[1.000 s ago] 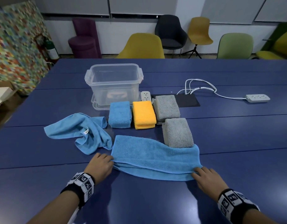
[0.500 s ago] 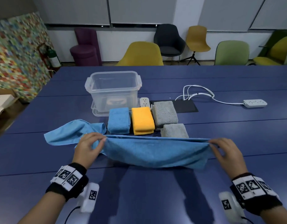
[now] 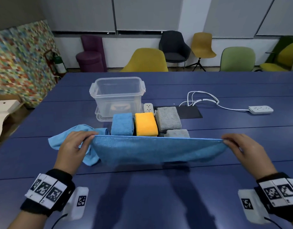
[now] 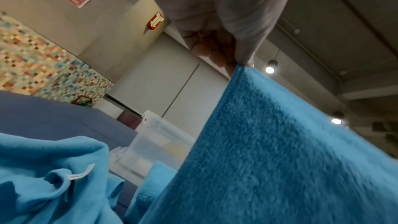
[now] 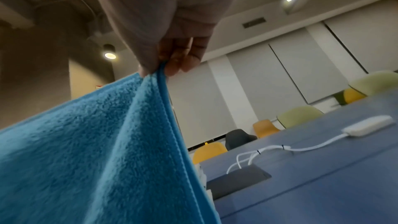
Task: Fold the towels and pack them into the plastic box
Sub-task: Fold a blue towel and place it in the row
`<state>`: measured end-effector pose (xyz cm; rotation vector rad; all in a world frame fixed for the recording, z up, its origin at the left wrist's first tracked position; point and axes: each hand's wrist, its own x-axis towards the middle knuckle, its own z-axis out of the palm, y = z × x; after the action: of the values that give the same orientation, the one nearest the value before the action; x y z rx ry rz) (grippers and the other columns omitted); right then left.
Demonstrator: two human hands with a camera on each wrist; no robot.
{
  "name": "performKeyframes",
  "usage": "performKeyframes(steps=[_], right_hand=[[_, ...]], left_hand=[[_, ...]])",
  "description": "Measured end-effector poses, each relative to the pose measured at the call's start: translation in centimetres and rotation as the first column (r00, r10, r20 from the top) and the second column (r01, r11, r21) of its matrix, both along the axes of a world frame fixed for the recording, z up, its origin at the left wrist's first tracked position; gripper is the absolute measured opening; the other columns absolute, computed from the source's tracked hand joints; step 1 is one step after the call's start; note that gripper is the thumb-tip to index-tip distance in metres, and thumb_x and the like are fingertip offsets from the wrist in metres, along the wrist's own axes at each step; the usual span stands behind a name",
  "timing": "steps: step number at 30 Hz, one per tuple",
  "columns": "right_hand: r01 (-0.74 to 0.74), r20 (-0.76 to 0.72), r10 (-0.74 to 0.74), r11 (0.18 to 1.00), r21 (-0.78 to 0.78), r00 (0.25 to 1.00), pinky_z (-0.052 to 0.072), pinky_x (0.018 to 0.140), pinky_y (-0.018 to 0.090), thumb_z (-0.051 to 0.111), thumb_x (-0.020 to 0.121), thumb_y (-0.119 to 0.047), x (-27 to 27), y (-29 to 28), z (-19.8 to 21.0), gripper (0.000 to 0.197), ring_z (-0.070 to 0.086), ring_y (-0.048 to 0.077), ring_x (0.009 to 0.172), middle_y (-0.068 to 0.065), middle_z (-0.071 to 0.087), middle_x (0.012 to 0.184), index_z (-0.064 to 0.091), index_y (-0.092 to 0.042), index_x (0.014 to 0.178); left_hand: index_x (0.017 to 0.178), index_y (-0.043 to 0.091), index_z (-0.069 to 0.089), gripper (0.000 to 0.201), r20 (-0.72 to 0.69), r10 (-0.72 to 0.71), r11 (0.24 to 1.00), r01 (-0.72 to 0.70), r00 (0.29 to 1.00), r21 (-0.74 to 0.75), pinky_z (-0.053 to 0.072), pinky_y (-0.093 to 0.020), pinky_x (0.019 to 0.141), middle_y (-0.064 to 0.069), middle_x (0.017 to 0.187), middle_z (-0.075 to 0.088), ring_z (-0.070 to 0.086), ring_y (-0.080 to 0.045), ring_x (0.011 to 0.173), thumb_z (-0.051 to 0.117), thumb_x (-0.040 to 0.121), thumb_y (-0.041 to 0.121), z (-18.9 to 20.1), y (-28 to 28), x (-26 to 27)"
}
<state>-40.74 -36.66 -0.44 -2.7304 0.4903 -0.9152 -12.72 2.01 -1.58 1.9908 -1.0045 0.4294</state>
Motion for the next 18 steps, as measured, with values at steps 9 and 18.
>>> performKeyframes(steps=[9,18], right_hand=[[-0.143,-0.094,0.137,0.988,-0.058,0.986,0.03,0.082,0.003,0.026,0.093,-0.057,-1.7,-0.6,2.8,0.061,0.046,-0.001,0.084,-0.008,0.062,0.086,0.068,-0.014,0.098],[-0.105,-0.163,0.089,0.99,-0.093,0.983,0.037,0.064,0.024,0.033,0.085,-0.037,-0.9,-0.1,1.7,0.042,0.055,0.018,0.077,0.002,0.064,0.078,0.066,-0.011,0.088]], left_hand=[[0.11,0.051,0.061,0.045,-0.154,-0.188,0.943,0.222,0.97,0.248,0.04,-0.009,0.073,0.021,0.093,0.061,0.054,0.003,0.083,0.037,0.079,0.075,1.0,2.4,-2.4],[0.083,0.042,0.062,0.028,-0.298,-0.152,0.917,0.247,0.942,0.312,0.044,-0.02,0.073,0.022,0.087,0.065,0.059,0.001,0.081,0.055,0.065,0.062,-0.3,2.1,-2.8]])
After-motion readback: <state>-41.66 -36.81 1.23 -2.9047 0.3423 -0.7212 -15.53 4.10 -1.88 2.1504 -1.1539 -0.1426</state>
